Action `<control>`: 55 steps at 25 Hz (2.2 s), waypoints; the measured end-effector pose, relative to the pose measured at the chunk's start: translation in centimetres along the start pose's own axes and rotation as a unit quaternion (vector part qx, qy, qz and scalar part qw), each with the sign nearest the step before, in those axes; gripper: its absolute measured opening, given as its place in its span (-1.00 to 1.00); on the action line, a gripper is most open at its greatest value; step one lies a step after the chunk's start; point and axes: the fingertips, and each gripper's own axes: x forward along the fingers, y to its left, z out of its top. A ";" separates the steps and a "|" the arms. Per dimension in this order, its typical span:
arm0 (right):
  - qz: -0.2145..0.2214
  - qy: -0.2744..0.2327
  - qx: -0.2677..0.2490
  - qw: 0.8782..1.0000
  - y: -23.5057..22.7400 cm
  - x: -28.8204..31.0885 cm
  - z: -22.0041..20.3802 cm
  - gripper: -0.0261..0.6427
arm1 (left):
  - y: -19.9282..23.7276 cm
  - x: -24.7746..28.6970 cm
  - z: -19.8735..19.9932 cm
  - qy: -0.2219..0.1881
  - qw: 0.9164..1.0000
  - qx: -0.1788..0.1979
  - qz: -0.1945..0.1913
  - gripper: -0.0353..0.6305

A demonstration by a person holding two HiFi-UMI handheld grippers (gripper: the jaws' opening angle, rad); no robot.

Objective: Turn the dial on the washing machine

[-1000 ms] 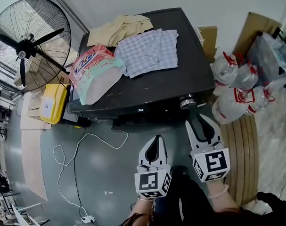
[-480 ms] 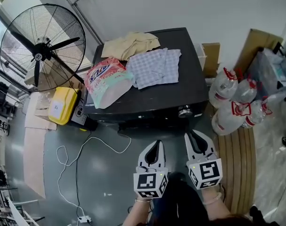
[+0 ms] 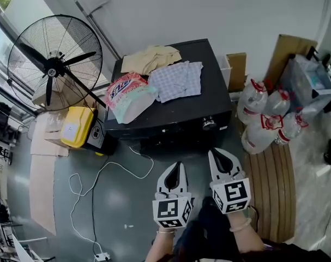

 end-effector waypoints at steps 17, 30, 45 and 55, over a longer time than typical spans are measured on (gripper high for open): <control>-0.002 -0.059 -0.042 0.997 6.3 -7.5 8.1 -0.84 | -2.1 -8.8 8.0 -0.069 0.997 0.015 -0.035 -0.85; -0.007 -0.072 -0.060 0.996 9.5 -12.1 9.6 -0.84 | -2.6 -14.6 9.7 -0.087 0.994 0.032 -0.058 -0.85; -0.051 -0.081 -0.066 0.993 11.1 -17.0 10.1 -0.85 | -2.0 -19.2 10.1 -0.097 0.991 0.049 -0.074 -0.85; -0.051 -0.078 -0.067 0.993 10.0 -16.3 10.3 -0.85 | -1.9 -17.8 10.6 -0.100 0.991 0.052 -0.072 -0.85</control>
